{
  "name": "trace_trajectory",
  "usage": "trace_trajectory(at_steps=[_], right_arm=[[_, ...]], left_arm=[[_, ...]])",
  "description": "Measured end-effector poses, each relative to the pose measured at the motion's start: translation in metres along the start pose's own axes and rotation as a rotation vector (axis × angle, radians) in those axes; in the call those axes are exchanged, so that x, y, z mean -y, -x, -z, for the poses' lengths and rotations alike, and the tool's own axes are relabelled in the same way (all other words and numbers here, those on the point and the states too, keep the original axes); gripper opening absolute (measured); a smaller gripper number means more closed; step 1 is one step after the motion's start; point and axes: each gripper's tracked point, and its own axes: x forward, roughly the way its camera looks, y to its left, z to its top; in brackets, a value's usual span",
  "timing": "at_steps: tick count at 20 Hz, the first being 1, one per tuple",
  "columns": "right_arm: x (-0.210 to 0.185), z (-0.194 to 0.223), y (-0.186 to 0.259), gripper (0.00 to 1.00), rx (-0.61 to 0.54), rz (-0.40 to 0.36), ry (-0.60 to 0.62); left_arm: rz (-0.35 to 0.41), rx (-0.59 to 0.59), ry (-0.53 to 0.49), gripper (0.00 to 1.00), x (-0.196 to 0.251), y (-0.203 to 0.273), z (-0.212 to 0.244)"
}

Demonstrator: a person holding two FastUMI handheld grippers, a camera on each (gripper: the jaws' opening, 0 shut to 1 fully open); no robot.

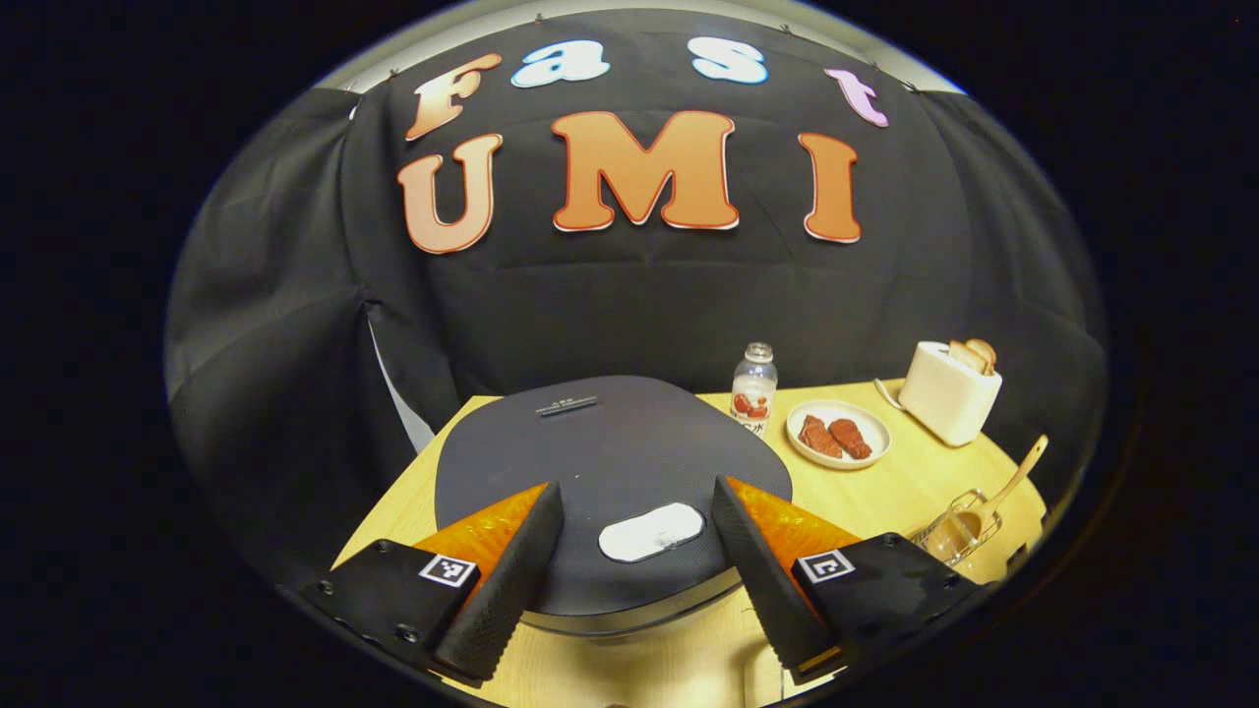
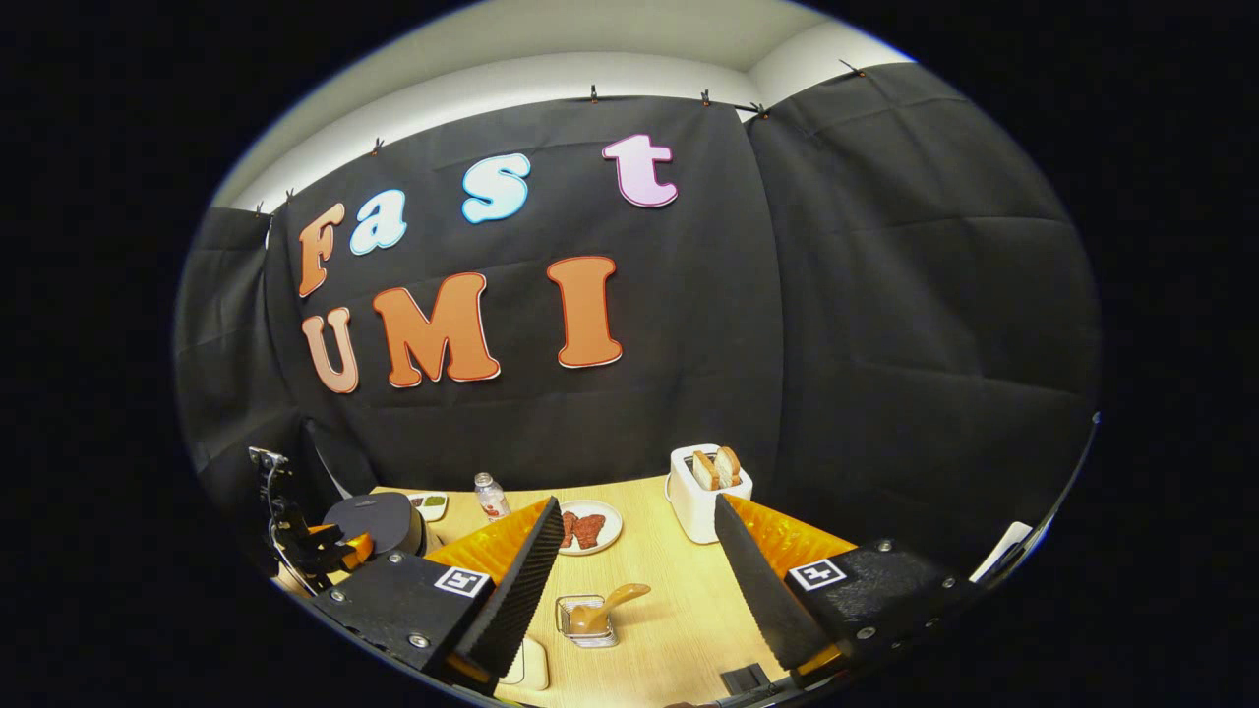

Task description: Close the left gripper, press the button to open the rice cooker; take a wooden spoon from the chopstick holder with the right hand, scoop a spoonful of rice and pour it into the rice cooker, then put the wooden spoon back into the chopstick holder.

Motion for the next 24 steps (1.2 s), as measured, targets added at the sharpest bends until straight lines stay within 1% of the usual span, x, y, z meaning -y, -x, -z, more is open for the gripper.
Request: trace_trajectory(at_steps=[1, 2, 3, 5, 6, 9, 10, 11, 12, 13, 14, 17, 18, 20, 21, 22, 23, 24], right_arm=[[0.001, 0.0, 0.0, 0.95, -0.001, 0.003, 0.0], [0.002, 0.0, -0.001, 0.95, -0.001, 0.005, -0.002], [0.003, 0.0, -0.001, 0.95, -0.002, 0.006, -0.007], [0.004, 0.003, 0.0, 0.95, -0.004, 0.008, -0.018], [0.004, 0.005, 0.0, 0.95, -0.005, 0.009, -0.022], [0.001, 0.009, 0.0, 0.95, -0.016, 0.0, -0.031], [0.002, 0.008, 0.001, 0.95, -0.014, 0.0, -0.029], [0.002, 0.004, 0.0, 0.95, -0.006, 0.003, -0.025], [0.003, -0.001, 0.001, 0.95, 0.007, 0.004, -0.019], [0.003, -0.006, 0.001, 0.95, 0.02, 0.004, -0.014], [0.003, -0.009, 0.001, 0.95, 0.029, 0.001, -0.01], [0.0, -0.019, -0.001, 0.95, 0.049, -0.005, -0.001], [-0.002, -0.022, -0.001, 0.95, 0.056, -0.012, -0.001], [-0.005, -0.027, -0.003, 0.95, 0.066, -0.021, 0.005], [-0.007, -0.03, -0.004, 1.0, 0.071, -0.025, 0.014], [-0.009, -0.033, -0.005, 0.95, 0.075, -0.03, 0.023], [-0.011, -0.035, -0.006, 0.95, 0.077, -0.035, 0.03], [-0.013, -0.038, -0.007, 0.95, 0.079, -0.042, 0.033]], left_arm=[[0.002, 0.022, 0.009, 0.99, -0.001, 0.002, -0.006], [0.002, 0.011, 0.029, 1.0, -0.002, 0.001, 0.001], [0.004, 0.022, 0.026, 0.98, 0.002, 0.003, -0.004], [0.008, -0.048, 0.008, 1.0, 0.005, -0.001, 0.012], [0.008, -0.025, 0.01, 1.0, 0.004, -0.001, 0.006], [0.002, -0.011, -0.006, 1.0, 0.004, -0.001, 0.001], [-0.011, -0.041, -0.012, 0.98, 0.002, 0.002, 0.003], [-0.026, -0.069, -0.01, 1.0, 0.0, 0.008, -0.002], [-0.033, -0.086, -0.009, 1.0, -0.001, 0.01, -0.004], [-0.039, -0.067, -0.012, 1.0, -0.005, 0.016, -0.018], [-0.037, -0.04, -0.016, 0.96, -0.01, 0.024, -0.036], [-0.009, 0.045, -0.02, 0.96, -0.02, 0.06, -0.095], [-0.011, 0.071, -0.021, 0.96, -0.027, 0.072, -0.115], [-0.02, 0.121, 0.002, 1.0, -0.04, 0.102, -0.154], [-0.004, 0.134, 0.029, 1.0, -0.043, 0.117, -0.172], [0.013, 0.148, 0.053, 0.95, -0.044, 0.135, -0.189], [0.02, 0.172, 0.063, 0.96, -0.048, 0.154, -0.207], [0.008, 0.198, 0.055, 1.0, -0.055, 0.171, -0.229]])
